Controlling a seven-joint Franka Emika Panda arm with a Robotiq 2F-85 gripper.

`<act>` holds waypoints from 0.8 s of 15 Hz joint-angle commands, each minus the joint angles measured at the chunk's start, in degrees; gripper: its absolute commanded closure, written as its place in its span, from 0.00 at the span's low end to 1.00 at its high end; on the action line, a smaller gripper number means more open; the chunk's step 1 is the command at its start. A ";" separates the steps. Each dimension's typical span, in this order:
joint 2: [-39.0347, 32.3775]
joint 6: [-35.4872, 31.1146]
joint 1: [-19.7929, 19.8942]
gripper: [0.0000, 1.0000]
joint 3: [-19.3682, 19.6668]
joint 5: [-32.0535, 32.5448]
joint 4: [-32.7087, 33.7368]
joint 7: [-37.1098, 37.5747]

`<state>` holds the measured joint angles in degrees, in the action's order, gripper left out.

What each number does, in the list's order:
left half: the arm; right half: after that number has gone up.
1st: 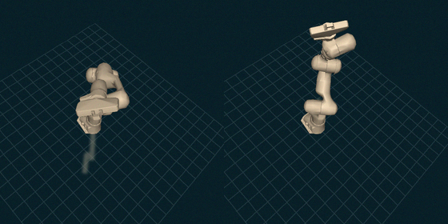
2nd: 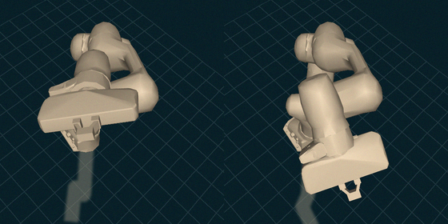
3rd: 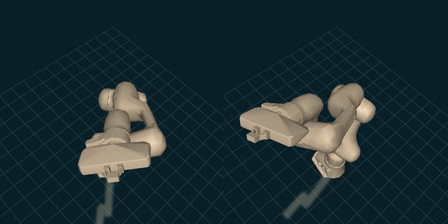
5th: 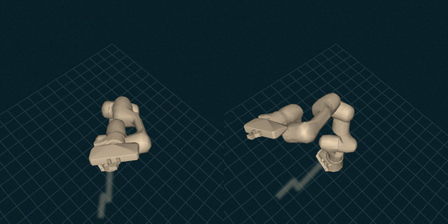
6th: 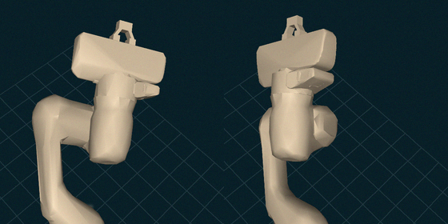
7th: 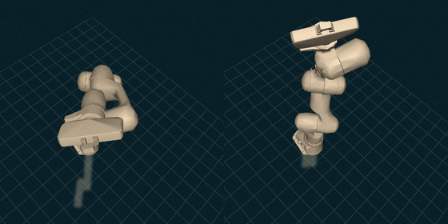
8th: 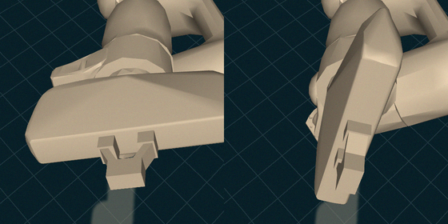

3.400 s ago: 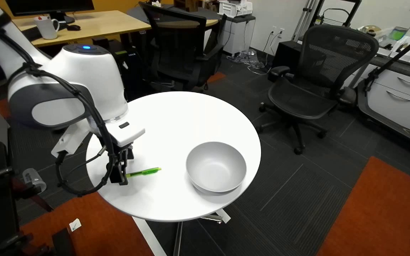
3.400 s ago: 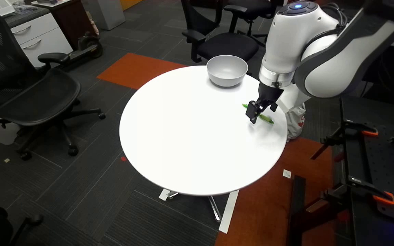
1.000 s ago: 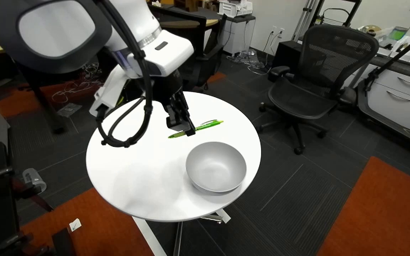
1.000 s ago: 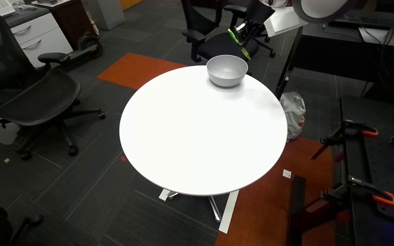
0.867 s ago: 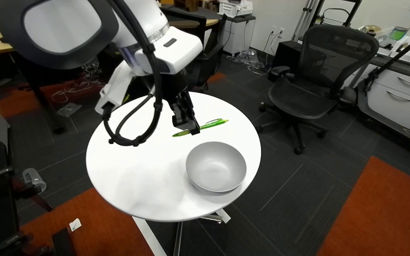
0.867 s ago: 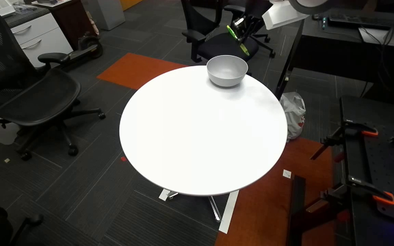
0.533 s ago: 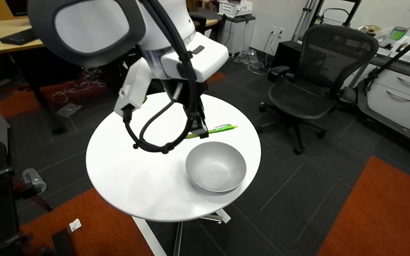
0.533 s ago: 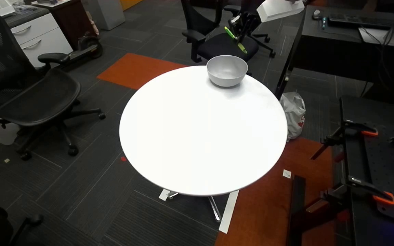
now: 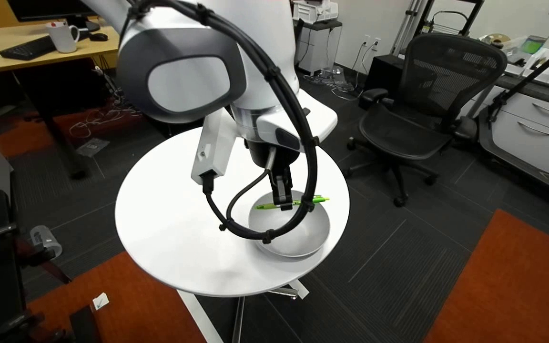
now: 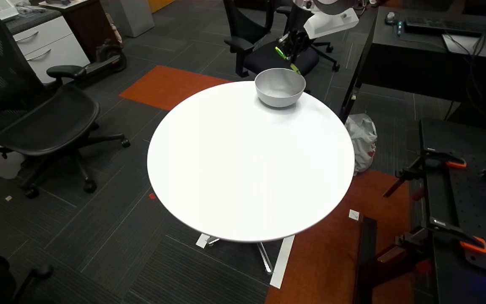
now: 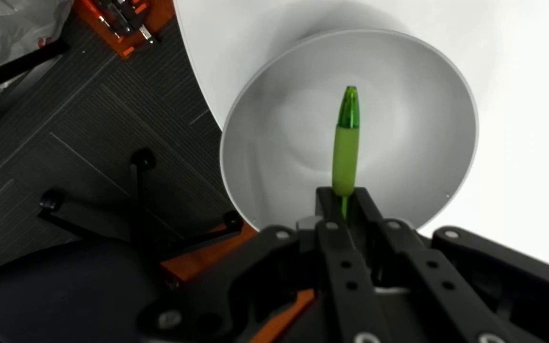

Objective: Pick up the pen from the table and put it in the bowl

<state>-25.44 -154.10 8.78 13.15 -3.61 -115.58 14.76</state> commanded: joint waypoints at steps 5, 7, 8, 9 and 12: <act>-3.67 2.60 1.95 0.43 -2.14 -2.03 4.62 -1.60; -3.76 2.30 2.06 0.27 -2.26 -2.28 4.63 -1.57; -3.75 2.35 2.05 0.19 -2.24 -2.35 4.65 -1.52; -3.74 2.22 2.08 0.12 -2.21 -2.46 4.61 -1.45; -3.67 2.04 2.30 0.00 -2.25 -2.86 4.58 -1.39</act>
<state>-29.06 -153.78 9.85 12.01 -4.55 -112.28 14.76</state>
